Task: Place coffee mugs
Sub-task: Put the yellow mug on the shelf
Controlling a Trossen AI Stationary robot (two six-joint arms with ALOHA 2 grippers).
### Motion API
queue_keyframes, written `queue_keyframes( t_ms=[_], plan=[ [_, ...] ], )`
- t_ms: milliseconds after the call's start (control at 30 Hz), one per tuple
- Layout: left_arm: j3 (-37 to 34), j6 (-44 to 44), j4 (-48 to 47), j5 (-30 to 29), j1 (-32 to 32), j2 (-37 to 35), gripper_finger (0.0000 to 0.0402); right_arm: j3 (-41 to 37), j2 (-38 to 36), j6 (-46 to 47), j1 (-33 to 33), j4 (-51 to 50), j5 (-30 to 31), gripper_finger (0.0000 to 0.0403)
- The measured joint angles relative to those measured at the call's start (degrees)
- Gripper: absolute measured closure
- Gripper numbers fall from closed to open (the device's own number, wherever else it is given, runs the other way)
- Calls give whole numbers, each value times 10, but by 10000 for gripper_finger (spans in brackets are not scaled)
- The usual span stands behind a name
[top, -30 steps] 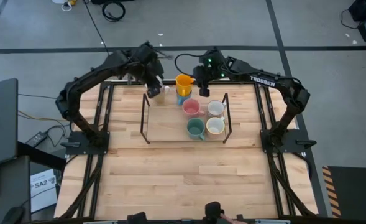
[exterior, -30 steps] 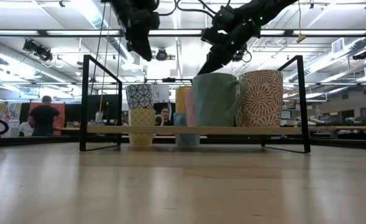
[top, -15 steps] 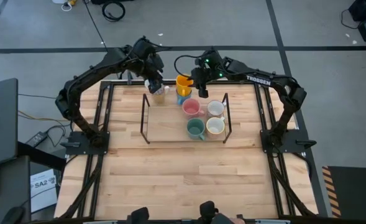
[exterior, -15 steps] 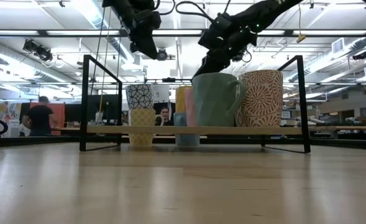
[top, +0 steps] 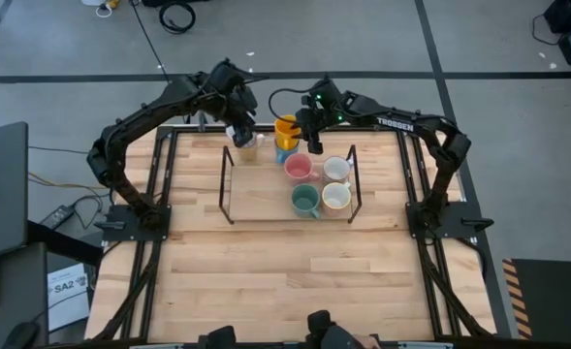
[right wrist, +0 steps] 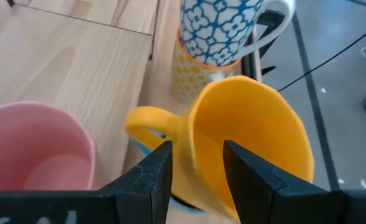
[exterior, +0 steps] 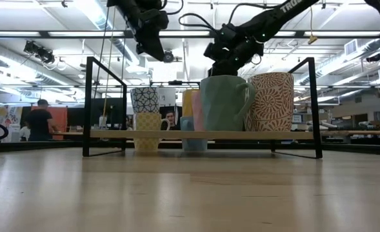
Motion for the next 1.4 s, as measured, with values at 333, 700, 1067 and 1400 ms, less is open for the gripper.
queue_keyframes(
  t_ms=[333,700,1067,1400],
  plan=[
    [0,0,1,1,-6,0,290,-7,3,1,3,-1,8,257],
    [0,0,1,1,-7,0,290,-7,3,0,3,1,4,321],
    [0,0,1,1,-7,0,290,-8,3,0,3,10,6,372],
    [0,0,1,1,-7,0,290,-8,3,-1,2,19,8,372]
  ],
)
